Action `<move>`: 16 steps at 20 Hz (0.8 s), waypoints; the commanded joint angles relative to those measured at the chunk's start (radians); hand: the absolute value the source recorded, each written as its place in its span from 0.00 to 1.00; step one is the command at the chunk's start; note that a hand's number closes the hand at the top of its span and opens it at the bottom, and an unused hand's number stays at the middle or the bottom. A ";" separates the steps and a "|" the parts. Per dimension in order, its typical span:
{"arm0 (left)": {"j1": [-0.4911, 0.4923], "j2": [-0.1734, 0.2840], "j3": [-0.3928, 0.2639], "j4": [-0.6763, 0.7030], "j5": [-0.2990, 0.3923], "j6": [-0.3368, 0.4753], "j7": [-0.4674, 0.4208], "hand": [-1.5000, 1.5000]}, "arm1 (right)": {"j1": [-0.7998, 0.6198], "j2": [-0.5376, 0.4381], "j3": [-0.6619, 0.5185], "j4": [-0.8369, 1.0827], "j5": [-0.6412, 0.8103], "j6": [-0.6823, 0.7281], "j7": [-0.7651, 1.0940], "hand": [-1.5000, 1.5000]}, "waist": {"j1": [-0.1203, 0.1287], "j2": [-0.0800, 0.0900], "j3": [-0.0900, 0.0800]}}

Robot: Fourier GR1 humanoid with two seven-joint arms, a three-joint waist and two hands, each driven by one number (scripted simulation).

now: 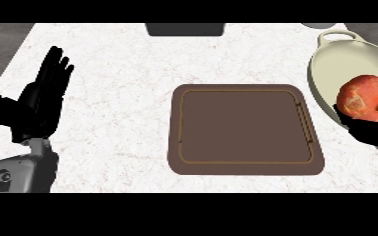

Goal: Pick the squash from the tray and place it in the pot

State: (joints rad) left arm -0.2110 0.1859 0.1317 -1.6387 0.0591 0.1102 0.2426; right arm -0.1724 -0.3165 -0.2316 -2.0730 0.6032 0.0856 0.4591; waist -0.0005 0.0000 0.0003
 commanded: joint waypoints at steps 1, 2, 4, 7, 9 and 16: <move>0.031 0.009 0.006 -0.042 0.007 -0.012 0.015 0.50 | 0.007 -0.035 -0.148 0.173 -0.130 -0.013 -0.137 1.00 | 0.003 0.000 0.001; 0.016 -0.021 -0.009 0.030 -0.029 0.011 -0.060 0.50 | -0.050 -0.048 -0.150 0.214 -0.137 -0.010 -0.138 1.00 | 0.002 0.001 0.000; -0.062 0.032 0.028 0.032 0.008 -0.011 0.035 0.50 | -0.049 -0.055 -0.139 0.373 -0.044 -0.093 -0.259 1.00 | 0.006 0.004 0.001; -0.016 -0.006 -0.014 -0.024 -0.013 0.003 0.038 0.50 | -0.157 -0.094 -0.223 0.437 -0.198 -0.050 -0.259 1.00 | 0.005 0.001 0.000; 0.001 0.003 0.009 0.000 0.011 -0.018 -0.009 0.50 | -0.082 -0.182 -0.157 0.481 0.087 -0.133 -0.310 1.00 | 0.021 0.011 0.000; -0.027 -0.005 0.010 0.058 -0.010 -0.007 -0.048 0.50 | -0.221 -0.239 -0.162 0.907 0.232 -0.340 -0.451 1.00 | 0.020 0.009 0.000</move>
State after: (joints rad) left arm -0.2299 0.1785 0.1219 -1.6397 0.0484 0.1082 0.2488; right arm -0.3182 -0.5122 -0.3813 -1.3826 0.7835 -0.1757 0.0894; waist 0.0214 0.0084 0.0012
